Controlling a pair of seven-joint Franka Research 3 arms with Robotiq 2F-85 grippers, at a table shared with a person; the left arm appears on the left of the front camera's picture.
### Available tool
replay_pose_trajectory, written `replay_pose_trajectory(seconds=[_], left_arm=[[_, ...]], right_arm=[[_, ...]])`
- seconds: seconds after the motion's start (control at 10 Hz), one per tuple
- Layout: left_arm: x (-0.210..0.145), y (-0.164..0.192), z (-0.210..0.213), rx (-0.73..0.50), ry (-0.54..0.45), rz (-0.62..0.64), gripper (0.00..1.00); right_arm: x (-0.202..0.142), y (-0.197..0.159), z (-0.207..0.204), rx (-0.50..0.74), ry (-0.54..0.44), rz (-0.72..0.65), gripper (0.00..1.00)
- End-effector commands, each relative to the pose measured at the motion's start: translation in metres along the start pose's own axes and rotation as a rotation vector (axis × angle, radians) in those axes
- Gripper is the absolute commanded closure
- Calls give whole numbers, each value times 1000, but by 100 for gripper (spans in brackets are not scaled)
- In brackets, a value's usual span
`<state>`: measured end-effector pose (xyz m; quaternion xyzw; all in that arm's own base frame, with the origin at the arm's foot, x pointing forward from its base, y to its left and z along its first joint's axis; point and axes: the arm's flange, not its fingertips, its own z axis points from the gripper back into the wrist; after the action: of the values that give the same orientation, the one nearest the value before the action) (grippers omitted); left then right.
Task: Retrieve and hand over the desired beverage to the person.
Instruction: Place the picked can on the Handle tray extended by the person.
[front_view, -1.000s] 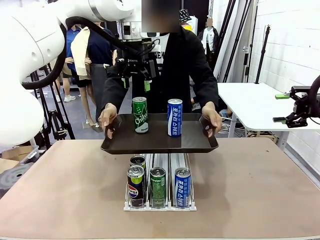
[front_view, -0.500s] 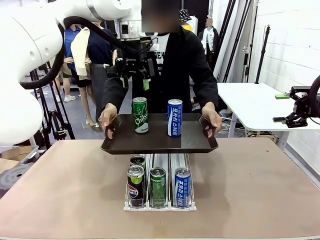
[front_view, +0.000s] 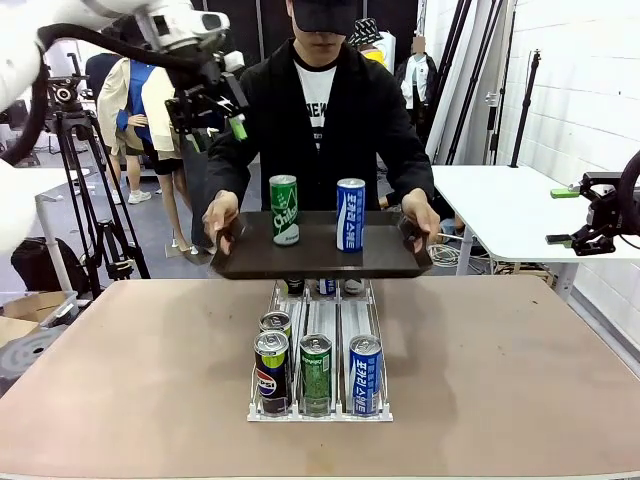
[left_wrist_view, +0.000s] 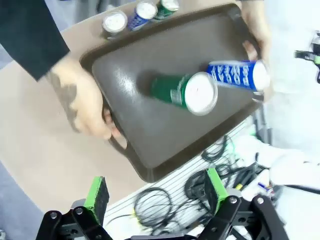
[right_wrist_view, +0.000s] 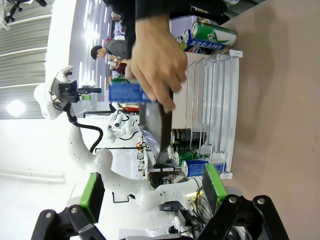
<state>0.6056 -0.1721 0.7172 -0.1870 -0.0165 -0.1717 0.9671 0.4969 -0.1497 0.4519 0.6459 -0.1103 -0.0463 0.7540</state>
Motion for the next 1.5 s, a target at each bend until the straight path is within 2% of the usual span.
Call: replay_pose_trajectory(seconds=[0.0,0.3,0.4,0.5,0.7,1.0,1.2,1.4], left_arm=[[-68,48,-13,-170,-88,44,0],[-138,128,-28,-457,-225,117,0],[-161,149,-37,-551,-258,138,0],[-173,163,-51,-593,-257,156,0],[-181,202,-74,-713,-260,198,0],[-164,280,-134,-940,-203,287,0],[-161,298,-155,-985,-199,333,0],[-159,322,-164,-1072,-252,374,0]], right_arm=[[-1,0,-1,7,6,11,0],[-1,0,-1,7,6,11,0],[-1,0,-1,7,6,11,0],[-1,0,-1,7,6,11,0],[-1,0,-1,7,6,11,0],[-1,0,-1,7,6,11,0],[-1,0,-1,7,6,11,0],[-1,0,-1,7,6,11,0]])
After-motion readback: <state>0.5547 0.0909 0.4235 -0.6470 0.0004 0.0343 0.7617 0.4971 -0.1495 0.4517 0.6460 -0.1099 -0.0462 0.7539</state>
